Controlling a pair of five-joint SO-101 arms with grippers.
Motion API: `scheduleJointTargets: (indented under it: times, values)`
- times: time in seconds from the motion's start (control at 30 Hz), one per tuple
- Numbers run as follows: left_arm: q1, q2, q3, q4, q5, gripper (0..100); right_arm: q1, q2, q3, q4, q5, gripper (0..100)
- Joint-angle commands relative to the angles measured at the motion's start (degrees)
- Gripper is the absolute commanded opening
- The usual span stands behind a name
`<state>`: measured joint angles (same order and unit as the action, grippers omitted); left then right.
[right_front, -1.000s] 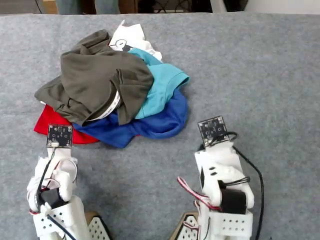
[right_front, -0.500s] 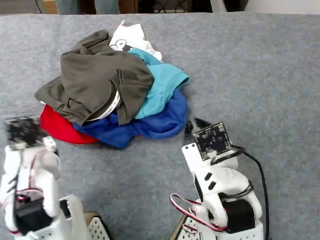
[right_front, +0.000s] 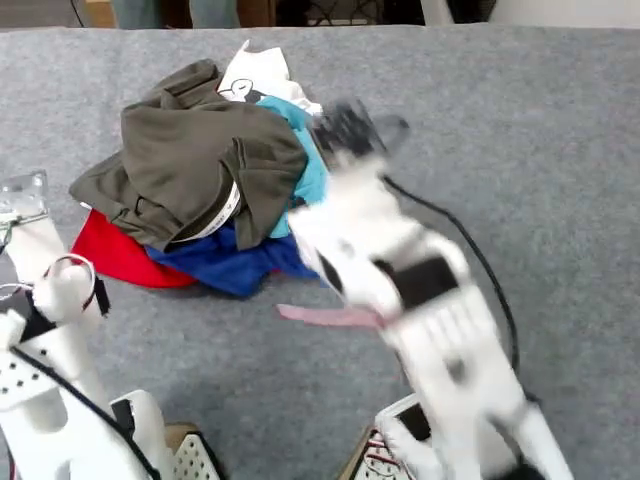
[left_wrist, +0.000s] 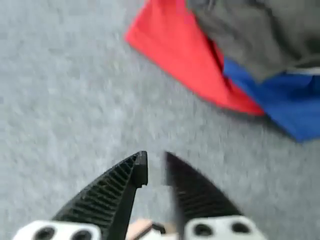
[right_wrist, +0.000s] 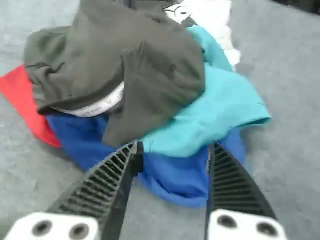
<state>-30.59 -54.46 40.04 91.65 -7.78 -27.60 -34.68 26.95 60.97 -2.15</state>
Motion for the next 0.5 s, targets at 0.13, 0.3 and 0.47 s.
scheduleJointTargets:
  times: [0.13,0.3,0.47]
  values:
    - [-0.6,4.1,-2.9,3.3,0.8,30,-1.9,40.5,-34.1,-1.0,-2.9,21.7]
    - [-0.6,4.1,-0.8,3.1,0.5,30,-5.8,59.4,-54.5,4.0,-2.9,21.7]
    - [-0.6,4.1,1.1,3.0,0.4,30,-7.2,76.4,-72.3,10.5,-2.9,23.7]
